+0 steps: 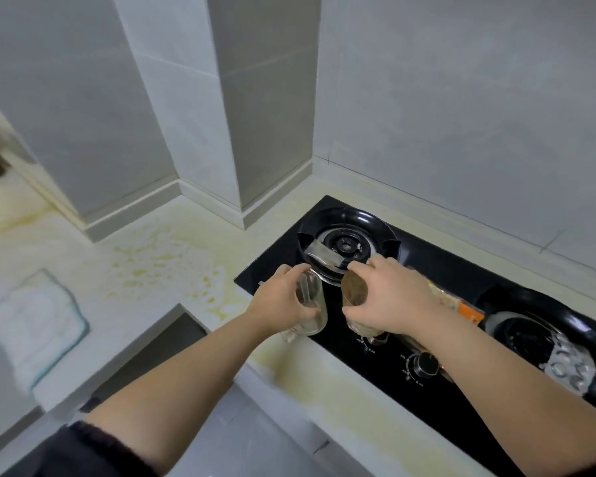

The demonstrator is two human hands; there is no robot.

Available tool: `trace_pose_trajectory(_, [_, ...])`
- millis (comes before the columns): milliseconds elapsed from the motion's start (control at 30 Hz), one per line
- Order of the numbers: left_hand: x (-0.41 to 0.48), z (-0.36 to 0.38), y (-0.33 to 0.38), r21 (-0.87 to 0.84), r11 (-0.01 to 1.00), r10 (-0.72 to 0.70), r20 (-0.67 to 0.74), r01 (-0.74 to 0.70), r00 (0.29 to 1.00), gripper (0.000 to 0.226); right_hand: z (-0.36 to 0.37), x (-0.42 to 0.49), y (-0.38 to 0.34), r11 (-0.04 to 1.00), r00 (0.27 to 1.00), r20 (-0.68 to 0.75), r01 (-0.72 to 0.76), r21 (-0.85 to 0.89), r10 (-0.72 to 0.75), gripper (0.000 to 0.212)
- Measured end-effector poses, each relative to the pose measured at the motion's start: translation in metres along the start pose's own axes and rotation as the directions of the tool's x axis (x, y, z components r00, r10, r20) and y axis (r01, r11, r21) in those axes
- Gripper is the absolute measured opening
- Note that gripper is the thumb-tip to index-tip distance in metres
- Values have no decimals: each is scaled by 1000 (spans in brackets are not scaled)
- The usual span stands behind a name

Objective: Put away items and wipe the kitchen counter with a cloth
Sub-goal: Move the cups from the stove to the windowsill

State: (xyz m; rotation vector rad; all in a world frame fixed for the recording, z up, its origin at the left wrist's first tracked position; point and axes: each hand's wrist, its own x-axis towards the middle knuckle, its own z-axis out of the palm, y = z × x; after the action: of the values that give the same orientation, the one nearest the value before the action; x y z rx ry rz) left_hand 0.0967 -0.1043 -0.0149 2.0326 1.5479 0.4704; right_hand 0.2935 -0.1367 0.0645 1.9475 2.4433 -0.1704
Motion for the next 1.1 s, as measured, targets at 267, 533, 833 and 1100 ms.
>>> trace_pose_trajectory(267, [-117,-91,-71,7,996,-84,-115,86,990,85,-3,10,-134,962,963,2,271,24,-271,79])
trace_pose_trajectory(533, [-255,-208,-205,-30,970,-239,-270,240,933,86,7,9,-343,887,889,-14,458,53,-458,80])
trace_pose_trajectory(833, [-340,-327,-349,-147,937,-350,-386,318,854,87,17,38,-550,853,857,-24,515,91,-515,74])
trace_pose_trajectory(1100, [-300,-380,-422,-343,910,-362,-388,231,848,90,24,110,-620,859,862,-46,506,69,-504,80])
